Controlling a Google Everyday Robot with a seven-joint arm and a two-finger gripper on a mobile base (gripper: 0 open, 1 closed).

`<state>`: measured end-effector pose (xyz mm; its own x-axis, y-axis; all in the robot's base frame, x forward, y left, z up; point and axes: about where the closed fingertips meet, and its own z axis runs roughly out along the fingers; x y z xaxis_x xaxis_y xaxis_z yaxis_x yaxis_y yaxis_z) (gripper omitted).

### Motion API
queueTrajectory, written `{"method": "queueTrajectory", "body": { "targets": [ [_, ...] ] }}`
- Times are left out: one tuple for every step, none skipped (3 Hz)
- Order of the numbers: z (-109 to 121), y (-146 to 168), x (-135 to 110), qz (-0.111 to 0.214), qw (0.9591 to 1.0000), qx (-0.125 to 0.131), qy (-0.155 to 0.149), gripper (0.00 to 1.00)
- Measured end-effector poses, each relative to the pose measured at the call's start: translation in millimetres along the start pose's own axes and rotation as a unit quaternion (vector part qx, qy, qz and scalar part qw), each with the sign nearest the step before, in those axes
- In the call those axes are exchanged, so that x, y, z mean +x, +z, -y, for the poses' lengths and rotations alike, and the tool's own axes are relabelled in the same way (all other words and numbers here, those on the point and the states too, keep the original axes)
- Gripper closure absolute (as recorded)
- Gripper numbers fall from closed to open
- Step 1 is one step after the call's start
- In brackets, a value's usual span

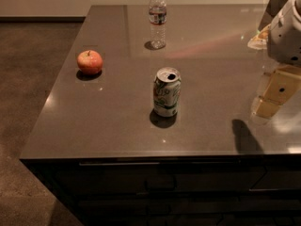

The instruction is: Move water bottle near 7up can

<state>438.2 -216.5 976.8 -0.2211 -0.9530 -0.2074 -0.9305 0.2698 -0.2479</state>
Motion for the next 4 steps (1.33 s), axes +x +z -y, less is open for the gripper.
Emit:
{"method": "queueTrajectory", "body": {
  "targets": [
    [11, -1, -3, 0.005, 1.0, 0.005, 0.001, 0.0],
    [33, 1, -9, 0.014, 0.9999, 0.006, 0.006, 0.0],
    [62, 8, -18, 0.03, 0.9994, 0.005, 0.015, 0.0],
    [95, 16, -31, 0.046, 0.9985, 0.014, 0.027, 0.0]
  ]
}}
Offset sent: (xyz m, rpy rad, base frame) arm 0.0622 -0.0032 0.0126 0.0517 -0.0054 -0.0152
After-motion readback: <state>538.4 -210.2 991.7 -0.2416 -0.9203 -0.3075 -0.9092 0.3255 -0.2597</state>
